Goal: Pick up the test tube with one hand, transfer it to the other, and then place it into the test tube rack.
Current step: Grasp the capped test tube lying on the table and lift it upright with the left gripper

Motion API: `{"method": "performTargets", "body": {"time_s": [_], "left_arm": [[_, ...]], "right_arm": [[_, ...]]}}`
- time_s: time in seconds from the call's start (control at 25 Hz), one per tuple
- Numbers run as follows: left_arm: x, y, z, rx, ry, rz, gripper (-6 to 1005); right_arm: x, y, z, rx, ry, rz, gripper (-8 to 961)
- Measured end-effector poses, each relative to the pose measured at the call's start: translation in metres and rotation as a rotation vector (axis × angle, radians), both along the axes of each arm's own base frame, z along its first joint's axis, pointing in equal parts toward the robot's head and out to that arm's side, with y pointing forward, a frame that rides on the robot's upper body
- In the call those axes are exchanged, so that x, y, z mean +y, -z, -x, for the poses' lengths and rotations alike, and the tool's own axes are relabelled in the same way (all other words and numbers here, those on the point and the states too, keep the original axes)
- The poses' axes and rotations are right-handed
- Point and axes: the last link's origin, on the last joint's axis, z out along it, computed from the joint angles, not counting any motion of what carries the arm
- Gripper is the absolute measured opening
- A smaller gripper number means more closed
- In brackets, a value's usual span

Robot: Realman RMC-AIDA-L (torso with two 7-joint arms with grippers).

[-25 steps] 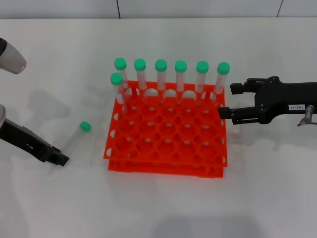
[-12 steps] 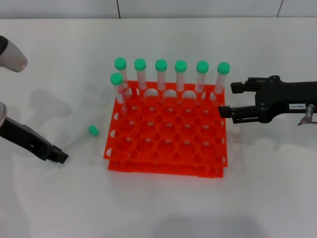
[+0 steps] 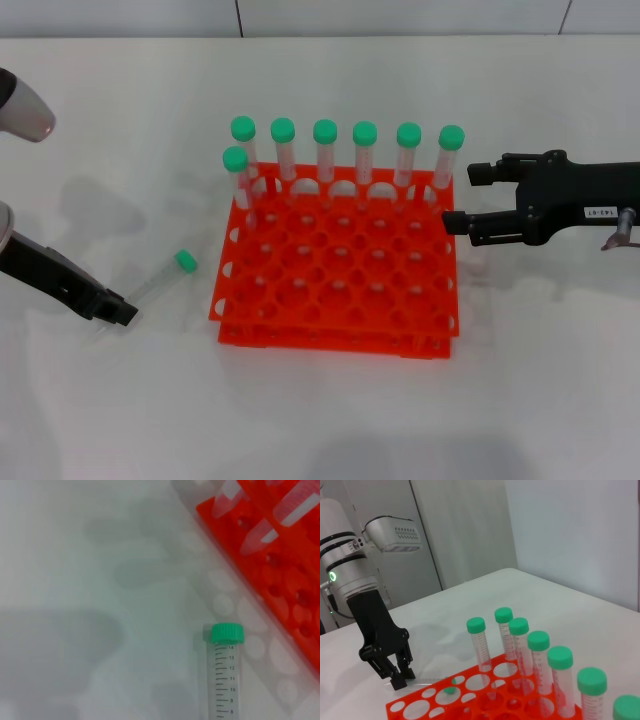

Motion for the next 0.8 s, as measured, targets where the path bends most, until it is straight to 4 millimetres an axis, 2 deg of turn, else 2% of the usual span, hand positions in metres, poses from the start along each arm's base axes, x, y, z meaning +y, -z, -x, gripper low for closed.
{"method": "performTargets", "body": {"time_s": [0.28,0.52,0.8], "left_arm": [[0.0000,0.0006,-0.0002,0.003,0.002,0.004,258],[-0.0002,0.0015,0.0003,0.000,-0.002,0.003,189],[-0.0001,0.0015,0.0013,0.003,-0.001,0.002,189]], "right_arm": [[0.0003,-0.0003,0.0003,-0.001,-0.002,-0.002,811],[0.0007,-0.0007,0.0009,0.001,-0.008,-0.006,811],[0.0012,-0.0008,0.0017,0.006,-0.011,-0.010,811]]}}
